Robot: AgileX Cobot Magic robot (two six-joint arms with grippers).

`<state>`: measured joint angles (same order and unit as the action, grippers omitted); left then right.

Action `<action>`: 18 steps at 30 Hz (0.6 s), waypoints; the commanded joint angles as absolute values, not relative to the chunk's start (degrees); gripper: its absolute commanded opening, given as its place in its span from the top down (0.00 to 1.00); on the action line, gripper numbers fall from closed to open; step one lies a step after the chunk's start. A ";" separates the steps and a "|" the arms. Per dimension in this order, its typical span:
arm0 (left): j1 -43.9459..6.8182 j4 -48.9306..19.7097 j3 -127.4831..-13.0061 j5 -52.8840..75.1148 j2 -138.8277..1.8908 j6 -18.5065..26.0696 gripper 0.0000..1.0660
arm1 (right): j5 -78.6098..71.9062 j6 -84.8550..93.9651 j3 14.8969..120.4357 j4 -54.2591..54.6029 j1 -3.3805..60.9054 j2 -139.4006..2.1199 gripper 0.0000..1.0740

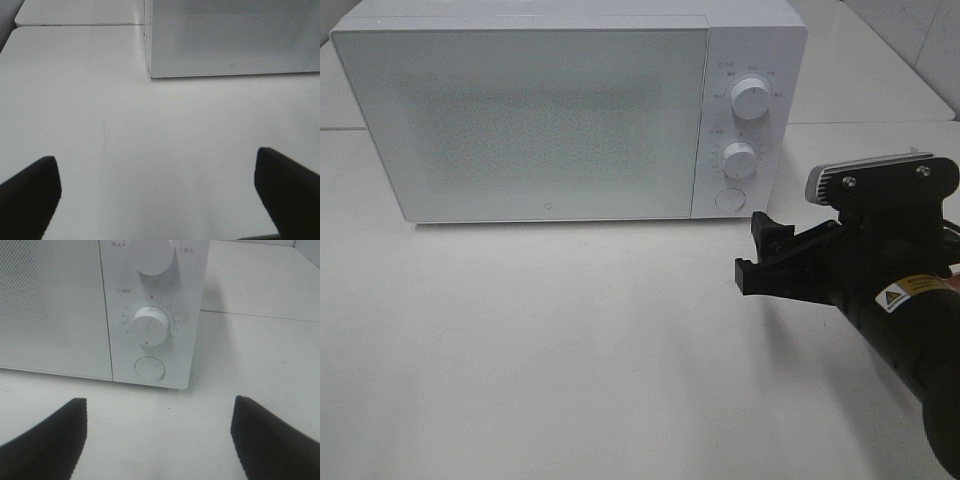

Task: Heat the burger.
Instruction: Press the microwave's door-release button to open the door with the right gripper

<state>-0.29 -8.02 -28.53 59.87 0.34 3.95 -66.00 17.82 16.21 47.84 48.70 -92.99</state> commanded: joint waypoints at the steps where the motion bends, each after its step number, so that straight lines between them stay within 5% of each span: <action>1: -0.23 -7.85 -28.36 59.42 1.49 3.72 0.03 | -67.21 17.13 16.10 47.78 49.50 -93.39 0.29; 10: -0.23 -7.85 -28.36 59.42 1.49 3.72 0.03 | -66.86 10.54 16.10 47.78 49.50 -93.39 0.29; 18: -0.23 -7.85 -28.36 59.42 1.49 3.72 0.03 | -66.81 -13.64 16.10 47.78 49.50 -93.39 0.29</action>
